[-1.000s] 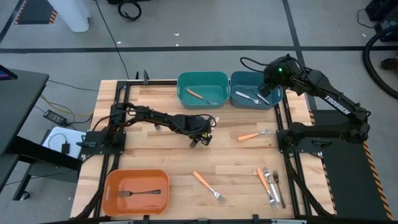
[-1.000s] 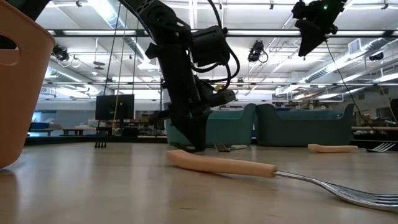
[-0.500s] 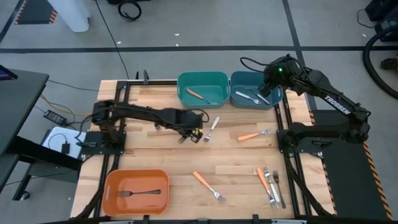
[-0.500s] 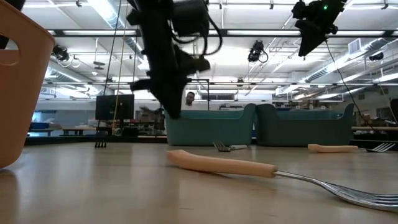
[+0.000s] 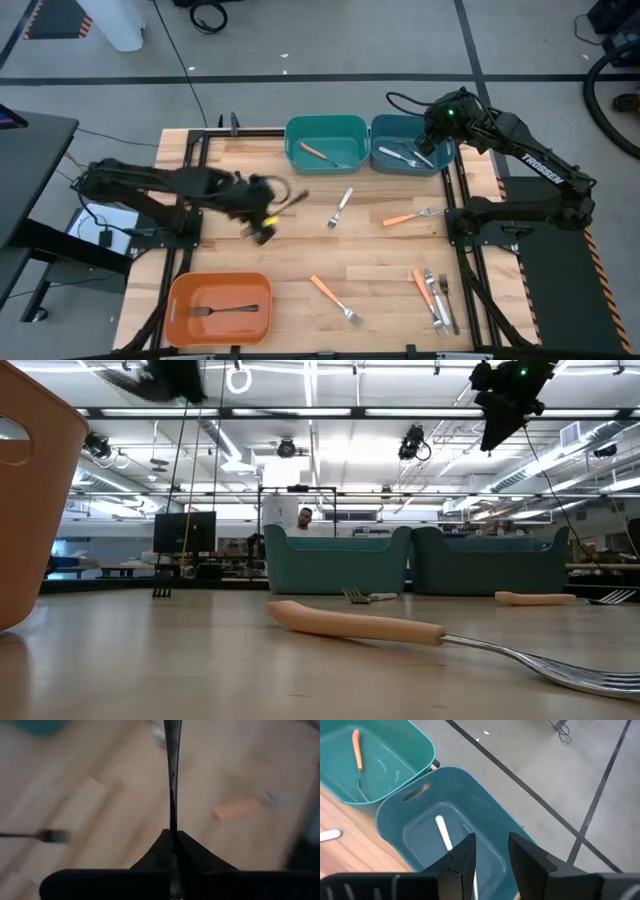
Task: Sort silverware by color (type)
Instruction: Put the black fork into the orange bin
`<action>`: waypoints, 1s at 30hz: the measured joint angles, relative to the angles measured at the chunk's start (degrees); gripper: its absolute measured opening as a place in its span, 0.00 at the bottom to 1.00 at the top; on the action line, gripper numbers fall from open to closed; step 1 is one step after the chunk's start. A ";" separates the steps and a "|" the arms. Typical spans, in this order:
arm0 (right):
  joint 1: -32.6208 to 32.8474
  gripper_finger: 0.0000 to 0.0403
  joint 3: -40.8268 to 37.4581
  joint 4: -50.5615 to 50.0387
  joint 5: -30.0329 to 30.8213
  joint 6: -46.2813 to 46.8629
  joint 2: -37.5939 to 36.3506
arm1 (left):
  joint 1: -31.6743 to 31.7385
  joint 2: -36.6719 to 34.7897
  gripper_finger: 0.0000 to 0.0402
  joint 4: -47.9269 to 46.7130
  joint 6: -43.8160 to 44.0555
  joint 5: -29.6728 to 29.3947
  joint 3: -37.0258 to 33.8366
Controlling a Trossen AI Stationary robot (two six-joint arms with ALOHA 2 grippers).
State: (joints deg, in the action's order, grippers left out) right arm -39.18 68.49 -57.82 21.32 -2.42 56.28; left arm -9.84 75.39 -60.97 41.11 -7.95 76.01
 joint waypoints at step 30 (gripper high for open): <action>5.23 0.31 0.00 -4.24 -10.46 28.71 0.01 | -48.78 8.70 0.10 -9.53 22.81 7.96 -0.81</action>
State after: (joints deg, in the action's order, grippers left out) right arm -33.95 68.49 -62.05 10.86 26.29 56.29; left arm -58.62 84.09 -70.50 63.92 0.01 75.20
